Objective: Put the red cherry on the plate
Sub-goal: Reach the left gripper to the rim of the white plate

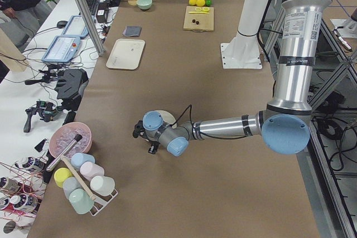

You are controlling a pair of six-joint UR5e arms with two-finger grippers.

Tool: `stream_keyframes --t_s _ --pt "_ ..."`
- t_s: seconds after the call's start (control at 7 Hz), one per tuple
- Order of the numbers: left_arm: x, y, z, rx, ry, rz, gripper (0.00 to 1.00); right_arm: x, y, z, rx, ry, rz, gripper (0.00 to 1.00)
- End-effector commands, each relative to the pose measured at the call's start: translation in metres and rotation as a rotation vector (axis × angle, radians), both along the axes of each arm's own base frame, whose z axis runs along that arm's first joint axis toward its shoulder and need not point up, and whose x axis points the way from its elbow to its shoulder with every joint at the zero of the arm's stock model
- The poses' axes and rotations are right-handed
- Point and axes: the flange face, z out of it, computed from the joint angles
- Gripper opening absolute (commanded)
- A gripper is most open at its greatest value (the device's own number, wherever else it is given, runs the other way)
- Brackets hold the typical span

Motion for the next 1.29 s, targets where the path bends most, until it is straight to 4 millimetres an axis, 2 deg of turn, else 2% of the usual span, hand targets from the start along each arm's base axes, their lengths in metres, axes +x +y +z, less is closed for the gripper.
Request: stream_keyframes --t_s 0.0,0.29,0.43,0.57,0.71,0.86,1.0,1.14 --pt "0.003 -0.003 -0.011 0.009 0.017 0.004 0.0 0.0 -0.001 -0.001 0.002 0.0 0.0 1.0" --pt "0.006 -0.009 -0.027 -0.033 0.094 0.029 0.0 0.001 0.0 -0.001 0.002 -0.001 0.001 1.0" --pt "-0.003 -0.029 -0.046 -0.078 0.127 -0.006 0.0 0.001 -0.001 -0.006 0.01 0.0 0.002 1.0" --pt "-0.034 -0.059 -0.065 -0.134 0.151 -0.05 0.0 0.001 -0.001 -0.007 0.012 0.0 0.002 1.0" --pt "-0.048 -0.063 -0.084 -0.156 0.226 -0.037 0.0 0.001 -0.001 -0.007 0.012 0.0 0.002 1.0" --pt "-0.045 -0.073 -0.113 -0.144 0.254 -0.033 0.0 0.0 0.003 -0.003 0.006 -0.002 0.001 1.0" --pt "-0.03 -0.095 -0.162 -0.21 0.28 -0.095 0.0 0.0 0.005 -0.002 0.005 -0.002 0.0 1.0" --pt "0.008 -0.095 -0.216 -0.26 0.31 -0.101 0.0 0.0 0.007 0.0 0.001 -0.003 0.0 1.0"
